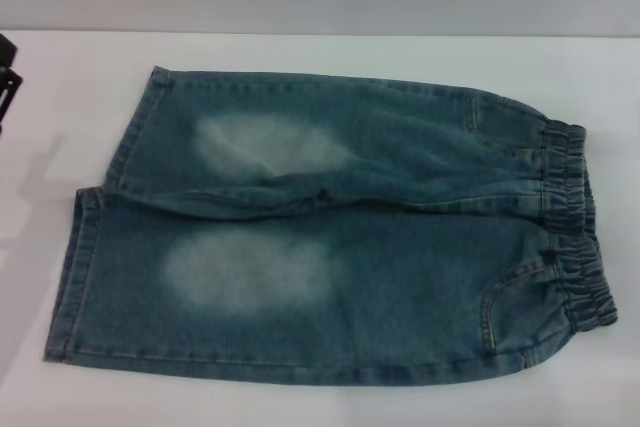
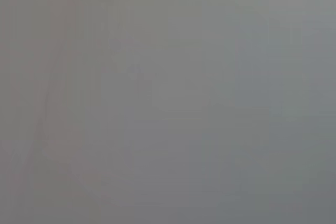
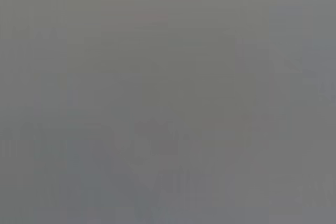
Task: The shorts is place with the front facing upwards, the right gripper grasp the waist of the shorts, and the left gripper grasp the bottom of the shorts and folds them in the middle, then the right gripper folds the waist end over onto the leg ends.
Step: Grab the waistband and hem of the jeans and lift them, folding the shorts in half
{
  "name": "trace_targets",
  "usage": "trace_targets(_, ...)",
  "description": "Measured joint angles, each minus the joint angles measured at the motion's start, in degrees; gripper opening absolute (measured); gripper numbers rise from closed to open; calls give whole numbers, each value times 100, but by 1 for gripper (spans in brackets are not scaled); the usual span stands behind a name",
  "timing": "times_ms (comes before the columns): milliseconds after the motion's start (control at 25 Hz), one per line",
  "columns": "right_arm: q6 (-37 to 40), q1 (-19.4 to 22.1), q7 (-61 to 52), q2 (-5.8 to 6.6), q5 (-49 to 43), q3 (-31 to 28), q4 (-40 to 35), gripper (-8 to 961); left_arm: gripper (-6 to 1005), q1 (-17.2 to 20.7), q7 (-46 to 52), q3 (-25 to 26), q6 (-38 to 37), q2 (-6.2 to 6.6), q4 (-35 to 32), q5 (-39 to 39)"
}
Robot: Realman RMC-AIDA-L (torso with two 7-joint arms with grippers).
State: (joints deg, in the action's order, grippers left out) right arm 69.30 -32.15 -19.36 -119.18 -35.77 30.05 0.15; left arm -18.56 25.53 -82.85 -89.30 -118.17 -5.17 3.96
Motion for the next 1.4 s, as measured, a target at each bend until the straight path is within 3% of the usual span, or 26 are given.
trace_targets(160,-4,69,-209,6,-110,9,7,541,833,5,339,-268,-1,54,-51,0)
trace_targets(360,7,165,-351,19,-362,10,3,541,832,-58,1044,-1042,-34,332,-178,-3)
trace_targets(400,18,177,-352,19,-364,10,2,541,831,-163,1408,-1504,-14,526,-215,3)
trace_targets(480,37,191,-353,19,-365,34,5,541,830,-287,1844,-1940,-15,733,-216,6)
trace_targets(520,42,194,-355,19,-366,73,8,541,830,-317,1986,-2052,-23,788,-216,6)
trace_targets(680,57,201,-403,16,-380,242,14,540,828,-553,3181,-2737,-191,1234,-221,203)
trace_targets(720,74,213,-407,13,-390,258,14,540,827,-654,3652,-2798,-296,1407,-217,520)
trace_targets(840,109,280,-411,1,-415,281,16,540,826,-873,4663,-2766,-610,1789,-182,1434)
trace_targets(880,108,304,-412,2,-416,281,16,540,825,-873,4663,-2766,-610,1789,-182,1434)
trace_targets(920,96,328,-412,2,-416,274,16,540,825,-946,5076,-2723,-827,1973,-185,1851)
trace_targets(1000,84,377,-416,4,-409,242,13,540,824,-991,5373,-2639,-1022,2113,-207,2191)
trace_targets(1080,100,416,-435,9,-394,229,0,541,823,-991,5373,-2639,-1022,2113,-207,2191)
trace_targets(1160,175,486,-534,18,-400,240,-59,541,822,-1110,5795,-2337,-1401,2367,-228,3215)
trace_targets(1240,247,580,-628,23,-410,246,-146,541,821,-1201,6184,-1997,-1497,2510,-231,4027)
trace_targets(1320,275,664,-651,27,-409,229,-210,541,820,-1233,6705,-1545,-1475,2595,-265,4800)
trace_targets(1400,270,727,-653,35,-403,213,-276,541,819,-1237,6906,-1377,-1420,2619,-279,5029)
